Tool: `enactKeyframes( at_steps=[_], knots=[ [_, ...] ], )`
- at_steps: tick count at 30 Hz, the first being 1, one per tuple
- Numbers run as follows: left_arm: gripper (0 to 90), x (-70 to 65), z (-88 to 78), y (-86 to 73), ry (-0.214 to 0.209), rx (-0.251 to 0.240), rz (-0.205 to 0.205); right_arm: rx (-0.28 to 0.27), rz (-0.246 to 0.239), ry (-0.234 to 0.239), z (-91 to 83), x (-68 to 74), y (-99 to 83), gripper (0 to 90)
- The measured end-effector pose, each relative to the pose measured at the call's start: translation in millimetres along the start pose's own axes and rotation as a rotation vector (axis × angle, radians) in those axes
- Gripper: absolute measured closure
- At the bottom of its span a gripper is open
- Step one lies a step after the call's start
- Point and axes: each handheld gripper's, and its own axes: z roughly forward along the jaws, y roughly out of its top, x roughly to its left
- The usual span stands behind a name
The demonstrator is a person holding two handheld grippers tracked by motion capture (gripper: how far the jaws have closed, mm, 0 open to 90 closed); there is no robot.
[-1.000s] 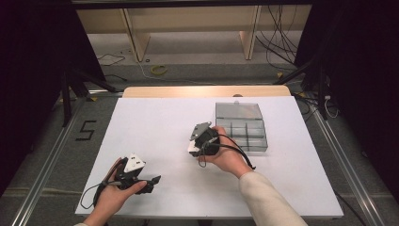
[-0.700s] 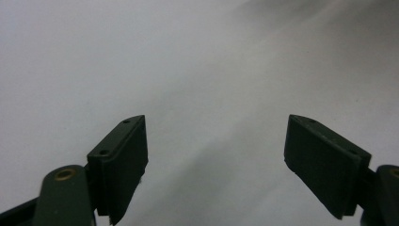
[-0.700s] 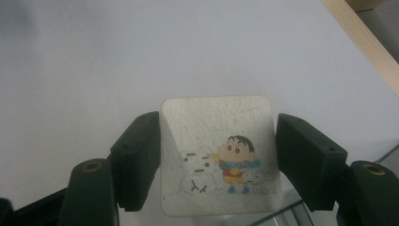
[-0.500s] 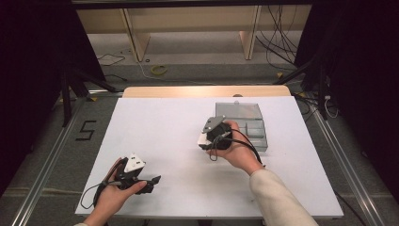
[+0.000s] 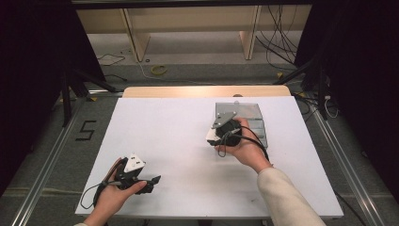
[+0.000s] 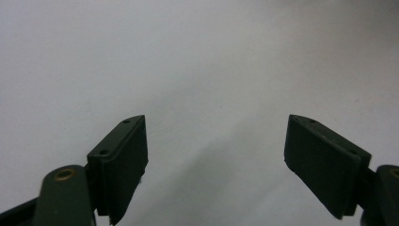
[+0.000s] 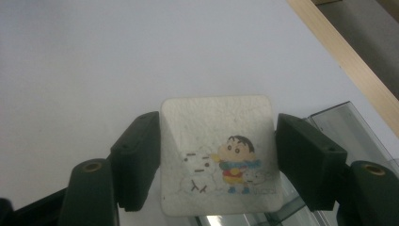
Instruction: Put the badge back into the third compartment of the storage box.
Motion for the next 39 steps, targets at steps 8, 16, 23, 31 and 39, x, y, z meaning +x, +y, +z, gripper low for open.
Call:
enactKeyframes(
  at_steps=[8, 16, 23, 31, 39],
  knots=[
    [21.4, -0.5, 0.1, 0.1, -0.001, 0.001, 0.001, 0.004, 0.02, -0.029, -7.3, -8.1, -6.2, 34.0],
    [21.4, -0.6, 0.2, 0.1, 0.0, 0.001, -0.002, 0.011, 0.037, -0.059, -13.4, -15.6, -12.9, 34.0],
    [21.4, -0.5, 0.0, 0.1, 0.0, 0.0, -0.002, 0.023, 0.065, -0.085, -17.9, -24.5, -20.9, 34.0],
    [21.4, -0.3, 0.1, 0.1, 0.001, 0.001, -0.003, 0.056, 0.133, -0.122, -21.5, -36.4, -34.1, 34.0],
    [21.4, -0.3, 0.2, 0.0, 0.0, 0.001, -0.002, 0.099, 0.214, -0.177, -24.6, -49.4, -47.7, 34.0]
  ],
)
